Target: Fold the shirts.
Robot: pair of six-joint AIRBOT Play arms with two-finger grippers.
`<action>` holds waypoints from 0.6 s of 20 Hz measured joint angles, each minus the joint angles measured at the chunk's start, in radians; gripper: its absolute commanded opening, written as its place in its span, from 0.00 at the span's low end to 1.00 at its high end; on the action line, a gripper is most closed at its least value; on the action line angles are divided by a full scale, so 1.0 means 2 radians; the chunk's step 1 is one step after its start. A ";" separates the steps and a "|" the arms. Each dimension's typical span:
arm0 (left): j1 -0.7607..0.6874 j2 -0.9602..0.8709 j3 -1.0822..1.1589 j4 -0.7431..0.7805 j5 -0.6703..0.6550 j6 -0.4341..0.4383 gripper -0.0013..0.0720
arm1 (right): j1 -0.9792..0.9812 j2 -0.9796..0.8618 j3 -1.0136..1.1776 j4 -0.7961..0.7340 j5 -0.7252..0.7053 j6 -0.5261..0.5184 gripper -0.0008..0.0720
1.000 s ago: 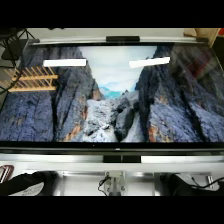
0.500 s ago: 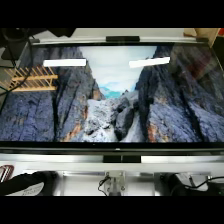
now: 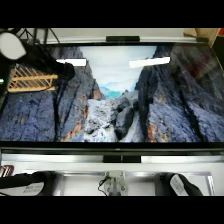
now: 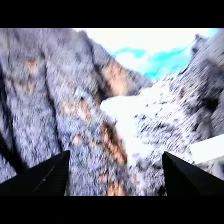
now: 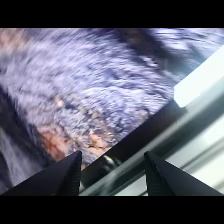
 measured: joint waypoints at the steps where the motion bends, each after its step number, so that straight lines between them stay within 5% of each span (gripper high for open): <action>1: -0.002 -0.010 -0.007 0.006 -0.019 -0.017 0.94 | 0.066 -0.020 0.001 -0.022 -0.006 0.004 0.88; 5: -0.019 -0.019 -0.052 0.024 -0.030 -0.073 0.94 | 0.211 -0.112 0.053 -0.035 0.001 -0.017 0.88; 12: -0.036 0.002 -0.135 0.043 0.014 -0.128 0.94 | 0.261 -0.162 0.093 -0.005 -0.008 -0.037 0.88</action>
